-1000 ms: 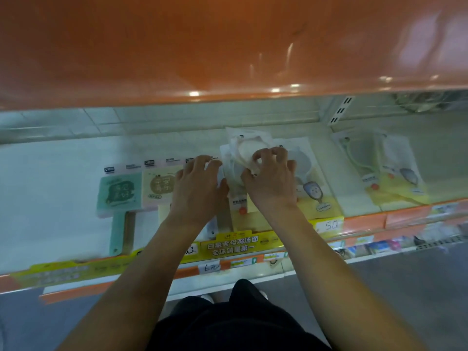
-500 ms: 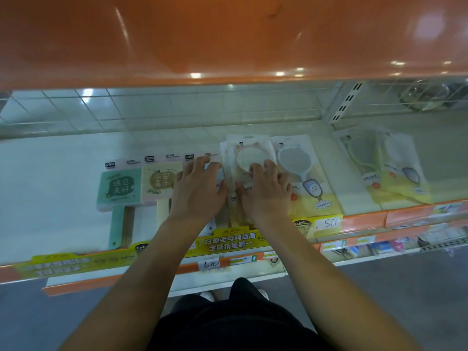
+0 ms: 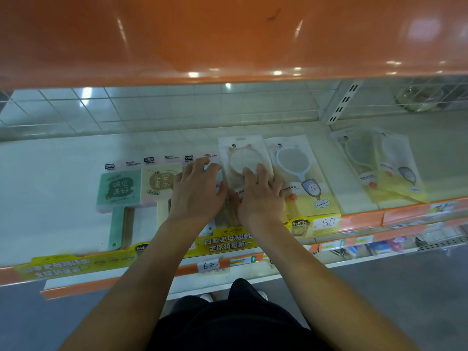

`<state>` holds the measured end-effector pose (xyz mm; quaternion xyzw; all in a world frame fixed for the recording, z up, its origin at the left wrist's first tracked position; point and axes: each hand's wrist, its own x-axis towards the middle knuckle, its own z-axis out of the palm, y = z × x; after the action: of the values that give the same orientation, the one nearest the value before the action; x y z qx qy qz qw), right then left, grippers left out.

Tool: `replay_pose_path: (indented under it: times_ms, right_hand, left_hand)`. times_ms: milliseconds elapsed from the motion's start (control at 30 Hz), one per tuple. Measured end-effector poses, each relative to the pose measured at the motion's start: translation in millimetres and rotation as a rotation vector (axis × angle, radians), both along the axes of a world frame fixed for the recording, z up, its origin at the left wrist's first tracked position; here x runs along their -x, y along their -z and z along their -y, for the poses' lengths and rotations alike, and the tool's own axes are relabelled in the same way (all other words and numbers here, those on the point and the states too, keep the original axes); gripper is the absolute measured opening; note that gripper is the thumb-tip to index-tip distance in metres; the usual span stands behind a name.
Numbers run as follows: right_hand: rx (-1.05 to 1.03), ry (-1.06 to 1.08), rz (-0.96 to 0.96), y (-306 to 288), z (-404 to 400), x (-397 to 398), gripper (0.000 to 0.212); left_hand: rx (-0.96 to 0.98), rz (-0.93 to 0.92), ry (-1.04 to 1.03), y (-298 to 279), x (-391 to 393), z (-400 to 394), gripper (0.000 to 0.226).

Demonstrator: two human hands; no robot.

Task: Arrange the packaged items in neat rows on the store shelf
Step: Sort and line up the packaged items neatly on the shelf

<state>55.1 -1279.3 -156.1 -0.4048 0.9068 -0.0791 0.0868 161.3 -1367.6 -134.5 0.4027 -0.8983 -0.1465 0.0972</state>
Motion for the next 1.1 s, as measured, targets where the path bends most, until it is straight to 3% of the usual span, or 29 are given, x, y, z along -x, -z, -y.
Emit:
replay_pose_path:
  times_ms: [700, 1100]
  right_hand:
    - [0.081, 0.047, -0.003, 2, -8, -15, 0.070]
    - [0.245, 0.203, -0.009, -1, -45, 35, 0.064]
  left_hand:
    - [-0.016, 0.008, 0.087, -2, -5, 3, 0.044]
    - [0.011, 0.016, 0.181, -1, 49, -26, 0.047]
